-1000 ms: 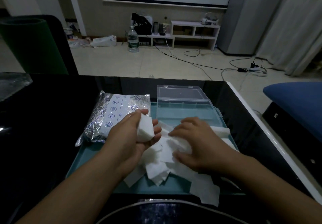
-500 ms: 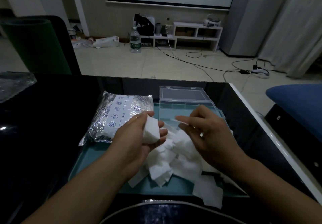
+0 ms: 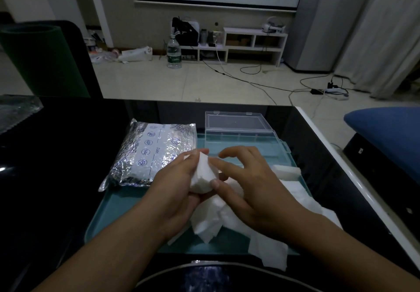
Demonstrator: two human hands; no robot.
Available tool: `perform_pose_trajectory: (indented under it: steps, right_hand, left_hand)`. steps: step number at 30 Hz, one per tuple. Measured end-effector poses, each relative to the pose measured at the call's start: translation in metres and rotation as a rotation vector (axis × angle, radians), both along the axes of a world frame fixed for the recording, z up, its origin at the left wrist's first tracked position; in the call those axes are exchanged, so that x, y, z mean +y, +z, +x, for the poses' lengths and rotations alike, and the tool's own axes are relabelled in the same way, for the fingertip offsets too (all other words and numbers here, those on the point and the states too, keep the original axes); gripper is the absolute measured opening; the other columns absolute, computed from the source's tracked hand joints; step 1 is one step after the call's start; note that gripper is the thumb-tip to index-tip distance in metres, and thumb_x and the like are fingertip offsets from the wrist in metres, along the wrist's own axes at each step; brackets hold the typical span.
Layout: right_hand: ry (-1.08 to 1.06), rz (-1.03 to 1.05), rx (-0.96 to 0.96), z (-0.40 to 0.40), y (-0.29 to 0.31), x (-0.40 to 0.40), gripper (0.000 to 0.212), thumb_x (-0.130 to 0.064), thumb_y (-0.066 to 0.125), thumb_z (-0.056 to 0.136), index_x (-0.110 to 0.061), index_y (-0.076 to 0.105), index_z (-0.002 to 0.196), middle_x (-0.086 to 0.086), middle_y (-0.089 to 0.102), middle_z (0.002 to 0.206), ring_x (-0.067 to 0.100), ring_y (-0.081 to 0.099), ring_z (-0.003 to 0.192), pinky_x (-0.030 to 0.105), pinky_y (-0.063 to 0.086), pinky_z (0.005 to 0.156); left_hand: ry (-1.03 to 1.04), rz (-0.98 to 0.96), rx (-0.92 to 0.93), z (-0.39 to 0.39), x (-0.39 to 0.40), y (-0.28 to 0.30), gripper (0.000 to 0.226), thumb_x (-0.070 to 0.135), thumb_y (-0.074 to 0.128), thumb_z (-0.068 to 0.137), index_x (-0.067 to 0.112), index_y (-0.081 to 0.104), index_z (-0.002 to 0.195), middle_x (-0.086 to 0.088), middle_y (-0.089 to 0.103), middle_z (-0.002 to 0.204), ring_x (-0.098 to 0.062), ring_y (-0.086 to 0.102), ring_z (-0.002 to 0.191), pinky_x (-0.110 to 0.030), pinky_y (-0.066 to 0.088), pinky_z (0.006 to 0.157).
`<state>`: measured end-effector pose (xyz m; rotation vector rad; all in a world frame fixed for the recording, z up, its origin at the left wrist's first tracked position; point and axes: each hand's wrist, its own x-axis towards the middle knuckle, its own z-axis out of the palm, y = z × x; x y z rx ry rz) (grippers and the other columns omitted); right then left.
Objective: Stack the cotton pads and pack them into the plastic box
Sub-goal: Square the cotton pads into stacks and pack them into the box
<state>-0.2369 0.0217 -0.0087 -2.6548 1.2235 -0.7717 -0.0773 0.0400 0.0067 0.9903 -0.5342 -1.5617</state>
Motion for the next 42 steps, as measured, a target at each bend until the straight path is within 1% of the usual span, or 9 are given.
perform_pose_trajectory:
  steps: [7, 14, 19, 22, 25, 30, 35, 39, 42]
  right_hand:
    - [0.062, 0.001, -0.095, 0.002, -0.004, -0.003, 0.036, -0.048, 0.049, 0.092, -0.027, 0.068, 0.113, -0.012, 0.06, 0.112, -0.001, 0.047, 0.103, 0.007, 0.031, 0.088]
    - [0.026, 0.074, -0.349, 0.0, -0.001, -0.009, 0.031, -0.042, 0.052, 0.091, -0.024, 0.072, 0.105, -0.013, 0.064, 0.105, 0.002, 0.056, 0.103, 0.022, 0.045, 0.089]
    - [-0.014, -0.03, 0.094, -0.004, -0.017, -0.015, 0.031, -0.033, 0.05, 0.092, -0.025, 0.066, 0.116, -0.008, 0.065, 0.114, 0.016, 0.051, 0.116, 0.04, 0.044, 0.099]
    - [0.084, 0.052, 0.311, 0.007, -0.022, -0.013, 0.039, -0.038, 0.045, 0.096, -0.03, 0.052, 0.134, -0.005, 0.05, 0.142, 0.024, 0.03, 0.14, 0.042, 0.018, 0.118]
    - [0.149, 0.035, 0.398, 0.019, -0.031, -0.012, 0.04, -0.035, 0.047, 0.096, -0.029, 0.048, 0.136, -0.002, 0.041, 0.149, 0.024, 0.022, 0.146, 0.04, 0.001, 0.117]
    - [0.134, -0.009, 0.484, 0.027, -0.051, -0.011, 0.049, -0.032, 0.041, 0.087, -0.022, 0.045, 0.135, 0.002, 0.06, 0.132, 0.026, 0.047, 0.132, 0.048, 0.02, 0.113]
    - [0.124, -0.073, 0.425, 0.026, -0.029, -0.012, 0.023, -0.02, 0.071, 0.075, -0.027, 0.074, 0.096, -0.008, 0.073, 0.09, 0.017, 0.063, 0.099, 0.036, 0.043, 0.098]
    - [0.098, -0.116, 0.371, 0.013, -0.021, -0.015, 0.023, -0.019, 0.076, 0.077, -0.027, 0.073, 0.098, -0.006, 0.072, 0.095, 0.018, 0.061, 0.104, 0.036, 0.044, 0.098]
    - [0.119, -0.04, 0.384, 0.001, -0.014, -0.017, 0.027, -0.04, 0.058, 0.089, -0.032, 0.068, 0.113, -0.011, 0.067, 0.114, 0.016, 0.052, 0.12, 0.031, 0.036, 0.102]
  left_hand:
    - [-0.018, 0.007, 0.022, -0.001, 0.0, -0.001, 0.028, 0.024, 0.041, 0.104, 0.011, 0.064, 0.114, -0.021, 0.067, 0.105, -0.023, 0.071, 0.068, -0.034, 0.058, 0.06]
    - [0.033, 0.039, 0.025, 0.011, -0.007, 0.004, 0.021, 0.024, 0.044, 0.102, 0.015, 0.063, 0.108, -0.017, 0.07, 0.095, -0.023, 0.07, 0.069, -0.033, 0.057, 0.054]
    - [0.078, 0.082, 0.015, 0.017, -0.009, 0.004, 0.022, 0.028, 0.044, 0.102, 0.017, 0.062, 0.111, -0.019, 0.07, 0.105, -0.025, 0.07, 0.07, -0.032, 0.056, 0.05]
    - [0.071, 0.076, 0.039, 0.02, -0.011, 0.007, 0.023, 0.028, 0.044, 0.102, 0.015, 0.06, 0.113, -0.02, 0.069, 0.104, -0.025, 0.068, 0.069, -0.031, 0.057, 0.053]
    - [0.069, 0.065, 0.049, 0.024, -0.011, 0.009, 0.025, 0.029, 0.042, 0.102, 0.015, 0.06, 0.113, -0.018, 0.069, 0.102, -0.024, 0.067, 0.069, -0.03, 0.057, 0.055]
    - [0.063, 0.062, 0.027, 0.026, -0.011, 0.008, 0.025, 0.028, 0.042, 0.102, 0.015, 0.059, 0.115, -0.019, 0.069, 0.105, -0.026, 0.066, 0.074, -0.029, 0.057, 0.054]
    - [0.067, 0.052, -0.002, 0.025, -0.01, 0.006, 0.024, 0.028, 0.042, 0.102, 0.015, 0.06, 0.113, -0.018, 0.07, 0.105, -0.023, 0.068, 0.069, -0.033, 0.053, 0.059]
    - [0.076, 0.045, -0.01, 0.026, -0.01, 0.006, 0.024, 0.029, 0.043, 0.102, 0.015, 0.06, 0.113, -0.018, 0.07, 0.103, -0.023, 0.069, 0.069, -0.032, 0.054, 0.057]
    - [0.08, 0.042, -0.014, 0.027, -0.011, 0.005, 0.023, 0.028, 0.045, 0.102, 0.015, 0.061, 0.11, -0.019, 0.07, 0.102, -0.022, 0.07, 0.065, -0.03, 0.055, 0.052]
